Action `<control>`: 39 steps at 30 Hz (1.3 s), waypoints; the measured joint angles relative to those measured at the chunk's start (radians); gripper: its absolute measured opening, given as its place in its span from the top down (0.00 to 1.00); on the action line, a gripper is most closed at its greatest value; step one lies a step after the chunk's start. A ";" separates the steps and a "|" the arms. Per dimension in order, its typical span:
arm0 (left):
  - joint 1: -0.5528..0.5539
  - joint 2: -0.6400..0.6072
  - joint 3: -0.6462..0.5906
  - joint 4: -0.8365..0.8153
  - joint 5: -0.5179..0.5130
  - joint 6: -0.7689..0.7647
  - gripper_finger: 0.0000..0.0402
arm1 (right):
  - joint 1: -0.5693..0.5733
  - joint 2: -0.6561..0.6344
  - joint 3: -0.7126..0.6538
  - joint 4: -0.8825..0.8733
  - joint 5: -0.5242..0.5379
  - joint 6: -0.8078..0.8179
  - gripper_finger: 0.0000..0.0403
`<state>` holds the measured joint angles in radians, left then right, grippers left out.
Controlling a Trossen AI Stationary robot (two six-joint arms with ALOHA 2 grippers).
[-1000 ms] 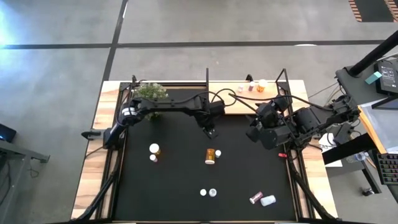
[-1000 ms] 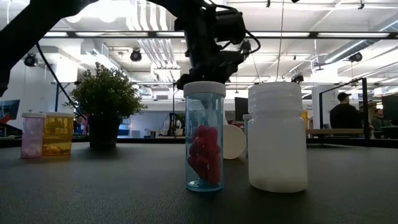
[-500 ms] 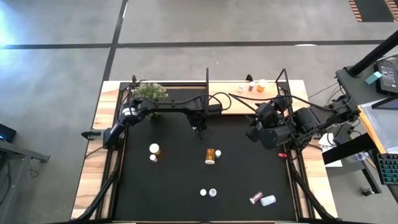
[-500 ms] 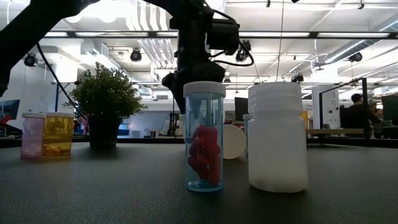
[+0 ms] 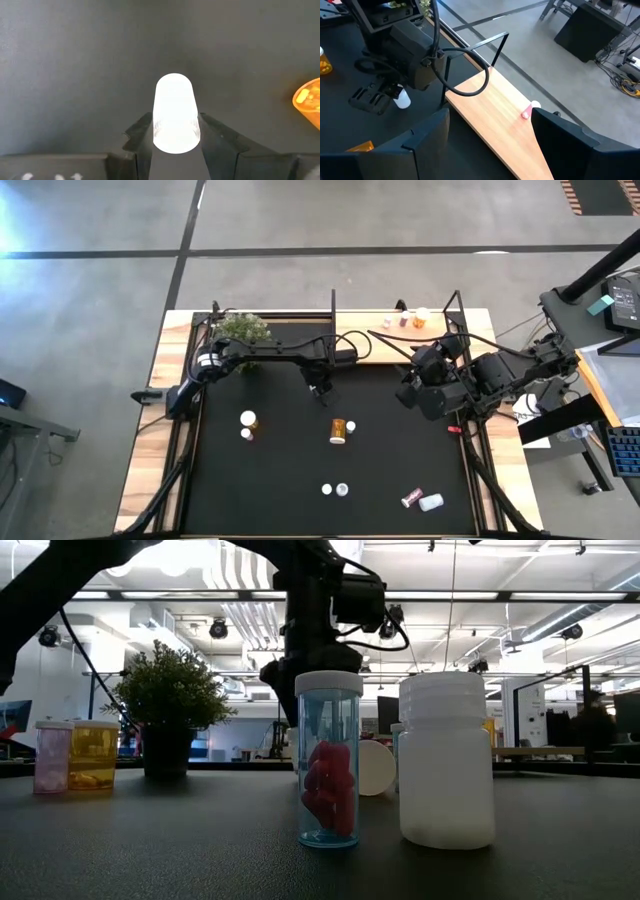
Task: Pick and place medicine bottles onto shelf by color
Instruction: Put the top left white pill bottle on the shelf
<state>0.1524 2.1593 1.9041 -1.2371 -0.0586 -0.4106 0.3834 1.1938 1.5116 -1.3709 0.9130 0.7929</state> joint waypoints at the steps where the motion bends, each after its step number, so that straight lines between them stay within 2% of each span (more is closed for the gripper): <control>1: 0.000 0.000 0.000 0.001 0.000 -0.002 0.70 | 0.000 0.000 0.000 0.000 0.000 0.000 0.32; 25: -0.019 0.000 -0.004 0.036 0.017 -0.002 0.70 | 0.000 0.000 0.000 0.000 0.000 -0.007 0.32; 39: -0.020 -0.007 -0.063 0.092 0.055 -0.001 0.70 | 0.000 0.000 0.000 0.000 -0.001 -0.007 0.32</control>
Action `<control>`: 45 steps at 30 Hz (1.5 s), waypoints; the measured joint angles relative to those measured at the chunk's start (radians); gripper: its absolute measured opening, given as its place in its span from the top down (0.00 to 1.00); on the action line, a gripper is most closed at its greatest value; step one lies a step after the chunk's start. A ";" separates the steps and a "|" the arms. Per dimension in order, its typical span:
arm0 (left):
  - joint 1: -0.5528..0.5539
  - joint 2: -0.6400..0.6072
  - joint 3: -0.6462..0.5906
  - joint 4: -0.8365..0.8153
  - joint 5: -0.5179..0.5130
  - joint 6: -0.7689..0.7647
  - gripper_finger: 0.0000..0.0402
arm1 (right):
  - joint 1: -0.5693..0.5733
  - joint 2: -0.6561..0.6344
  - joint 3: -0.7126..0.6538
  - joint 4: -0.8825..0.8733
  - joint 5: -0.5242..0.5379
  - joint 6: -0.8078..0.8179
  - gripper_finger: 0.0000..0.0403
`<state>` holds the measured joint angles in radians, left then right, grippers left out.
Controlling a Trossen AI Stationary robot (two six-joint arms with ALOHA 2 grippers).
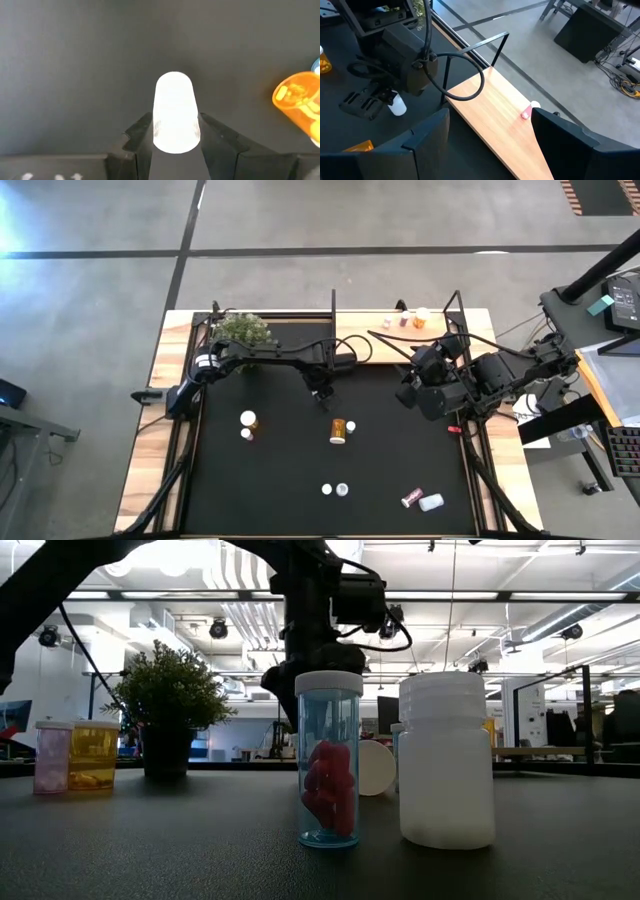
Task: Pick and place medicine bottles onto shelf by color
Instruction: Put the top left white pill bottle on the shelf
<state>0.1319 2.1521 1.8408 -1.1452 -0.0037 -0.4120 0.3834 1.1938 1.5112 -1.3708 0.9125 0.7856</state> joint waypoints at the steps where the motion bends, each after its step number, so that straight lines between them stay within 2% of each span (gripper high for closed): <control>1: 0.000 0.000 0.000 0.009 -0.002 0.000 0.70 | 0.000 0.000 0.000 0.000 0.000 0.000 0.32; 15: 0.001 0.003 0.006 0.062 -0.005 0.000 0.69 | 0.000 0.000 0.000 0.000 0.000 0.000 0.32; 27: 0.000 0.010 0.008 0.076 -0.001 0.003 0.46 | 0.000 0.000 0.000 0.000 0.000 -0.002 0.32; 32: 0.004 0.004 0.022 0.058 -0.001 -0.001 0.42 | 0.000 0.000 0.000 0.000 0.000 -0.001 0.32; 45: 0.004 -0.166 0.018 0.057 -0.005 -0.079 0.42 | 0.000 0.000 0.000 0.053 -0.001 0.067 0.32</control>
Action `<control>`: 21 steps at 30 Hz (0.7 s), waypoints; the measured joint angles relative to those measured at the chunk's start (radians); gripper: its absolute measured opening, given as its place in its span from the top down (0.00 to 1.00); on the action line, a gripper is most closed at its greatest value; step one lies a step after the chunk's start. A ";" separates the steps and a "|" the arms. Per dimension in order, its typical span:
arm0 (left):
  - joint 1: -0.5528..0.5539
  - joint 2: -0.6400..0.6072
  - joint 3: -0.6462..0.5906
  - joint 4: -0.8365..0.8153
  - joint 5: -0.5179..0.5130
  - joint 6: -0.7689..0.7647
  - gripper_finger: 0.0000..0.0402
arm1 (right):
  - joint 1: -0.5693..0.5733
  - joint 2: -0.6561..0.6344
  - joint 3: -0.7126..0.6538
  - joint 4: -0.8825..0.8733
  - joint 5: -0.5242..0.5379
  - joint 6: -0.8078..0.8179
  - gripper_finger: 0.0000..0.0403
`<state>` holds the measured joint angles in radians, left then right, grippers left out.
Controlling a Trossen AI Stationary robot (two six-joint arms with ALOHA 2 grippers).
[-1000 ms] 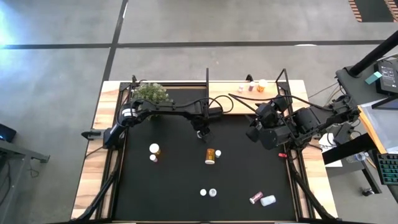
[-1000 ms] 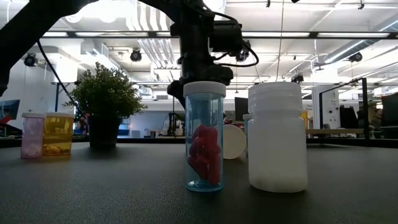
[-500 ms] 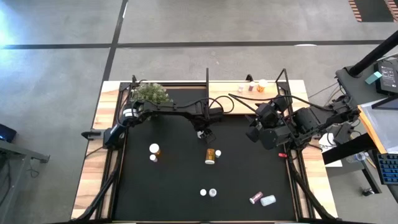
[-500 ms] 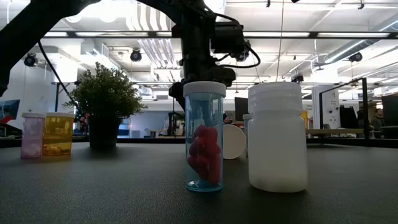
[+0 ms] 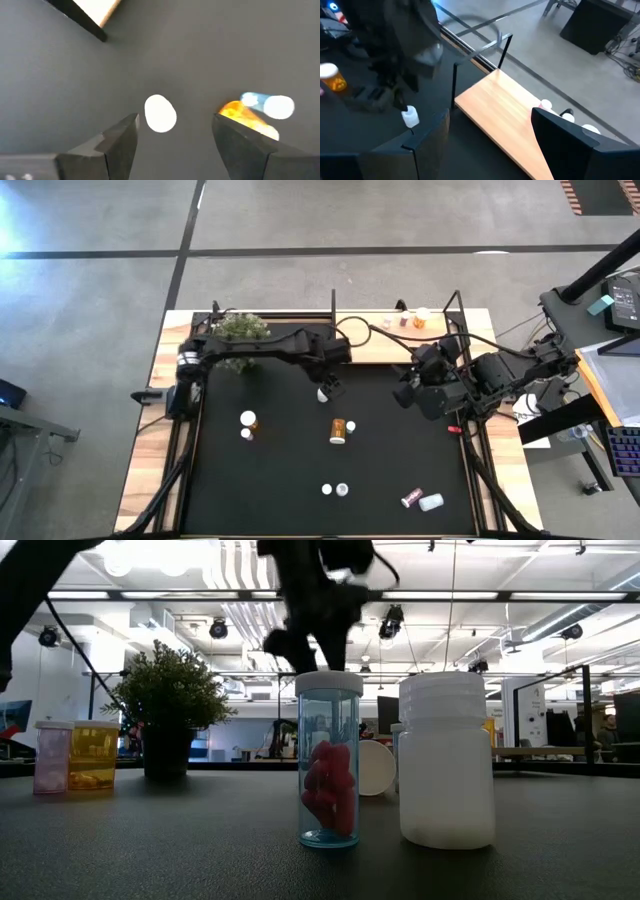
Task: Pick and place medicine bottles onto shelf by color
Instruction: Put the top left white pill bottle on the shelf
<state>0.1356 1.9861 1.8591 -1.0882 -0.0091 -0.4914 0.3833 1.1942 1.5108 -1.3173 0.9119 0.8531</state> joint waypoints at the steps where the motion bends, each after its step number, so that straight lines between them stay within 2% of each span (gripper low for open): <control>1: 0.000 -0.023 0.000 -0.005 0.000 -0.001 0.42 | 0.000 0.000 0.000 0.006 0.000 -0.002 0.32; 8: -0.008 -0.194 -0.009 -0.003 -0.054 -0.028 0.42 | -0.027 0.000 -0.007 0.076 -0.014 -0.100 0.32; 14: -0.016 -0.343 -0.021 -0.003 -0.136 -0.078 0.42 | -0.144 0.000 -0.087 0.129 -0.138 -0.175 0.32; 18: -0.035 -0.423 -0.022 0.002 -0.188 -0.081 0.42 | -0.229 0.000 -0.195 0.369 -0.308 -0.346 0.33; 21: -0.049 -0.464 -0.022 0.007 -0.213 -0.081 0.42 | -0.292 0.000 -0.294 0.630 -0.530 -0.484 0.33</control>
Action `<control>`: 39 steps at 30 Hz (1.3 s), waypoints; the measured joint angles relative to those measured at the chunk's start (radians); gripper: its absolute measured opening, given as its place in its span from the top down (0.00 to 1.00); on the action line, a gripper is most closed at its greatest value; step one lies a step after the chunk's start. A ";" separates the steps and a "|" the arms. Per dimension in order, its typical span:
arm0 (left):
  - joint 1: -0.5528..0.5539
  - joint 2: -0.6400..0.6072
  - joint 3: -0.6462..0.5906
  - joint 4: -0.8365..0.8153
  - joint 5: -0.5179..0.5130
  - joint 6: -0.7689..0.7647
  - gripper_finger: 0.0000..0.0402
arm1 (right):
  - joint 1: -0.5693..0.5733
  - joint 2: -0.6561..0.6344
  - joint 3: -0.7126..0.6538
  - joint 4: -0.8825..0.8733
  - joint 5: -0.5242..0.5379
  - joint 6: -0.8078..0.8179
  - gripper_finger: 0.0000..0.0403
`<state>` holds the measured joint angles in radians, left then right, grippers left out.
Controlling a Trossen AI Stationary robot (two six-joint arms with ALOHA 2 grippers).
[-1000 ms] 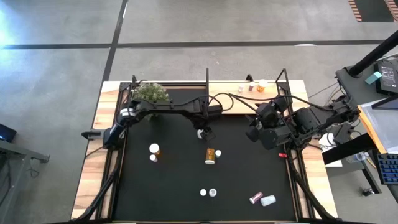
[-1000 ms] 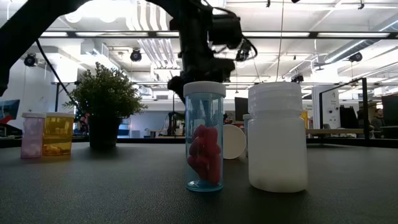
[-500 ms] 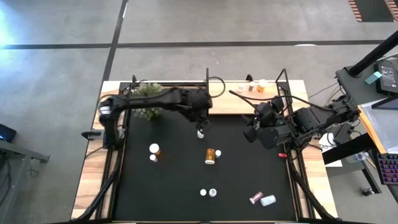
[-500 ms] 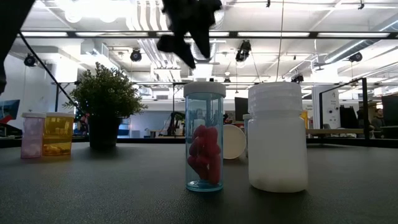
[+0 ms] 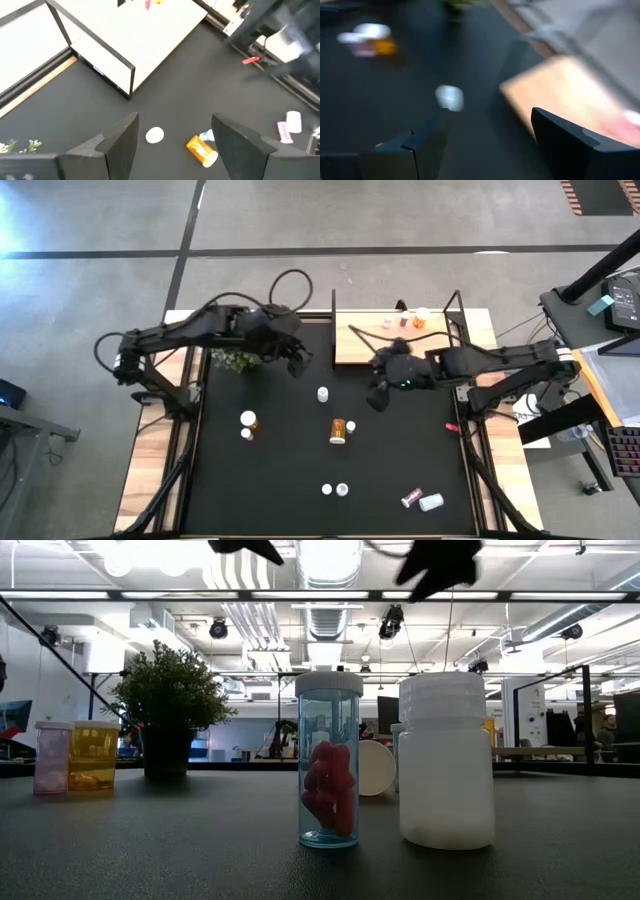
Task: Pick and place medicine bottles onto shelf by color
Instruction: Put the top left white pill bottle on the shelf
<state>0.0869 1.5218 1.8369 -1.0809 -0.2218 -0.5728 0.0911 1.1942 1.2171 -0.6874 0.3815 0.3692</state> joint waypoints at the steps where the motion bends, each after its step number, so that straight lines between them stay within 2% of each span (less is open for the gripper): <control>1: -0.005 -0.010 0.000 0.000 -0.004 0.000 0.42 | -0.019 0.001 -0.036 0.090 -0.075 -0.039 0.33; 4: -0.019 -0.035 -0.001 0.000 -0.025 0.000 0.42 | -0.063 0.007 -0.136 0.338 -0.233 -0.122 0.33; 8: -0.031 -0.048 -0.003 -0.004 -0.026 0.002 0.42 | -0.100 0.027 -0.240 0.569 -0.249 -0.190 0.35; 11: -0.032 -0.050 -0.006 -0.011 -0.026 0.002 0.42 | -0.120 0.063 -0.285 0.665 -0.248 -0.206 0.36; 17: -0.032 -0.053 -0.007 -0.030 -0.026 0.002 0.42 | -0.142 0.194 -0.296 0.682 -0.251 -0.202 0.37; 27: -0.032 -0.116 -0.007 -0.040 -0.026 0.002 0.42 | -0.144 0.447 -0.199 0.700 -0.255 -0.207 0.41; 39: -0.032 -0.192 -0.008 -0.063 -0.048 -0.023 0.42 | -0.144 0.537 -0.142 0.704 -0.250 -0.198 0.45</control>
<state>0.0551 1.3296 1.8290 -1.1439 -0.2703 -0.5957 -0.0532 1.7317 1.0746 0.0166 0.1310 0.1715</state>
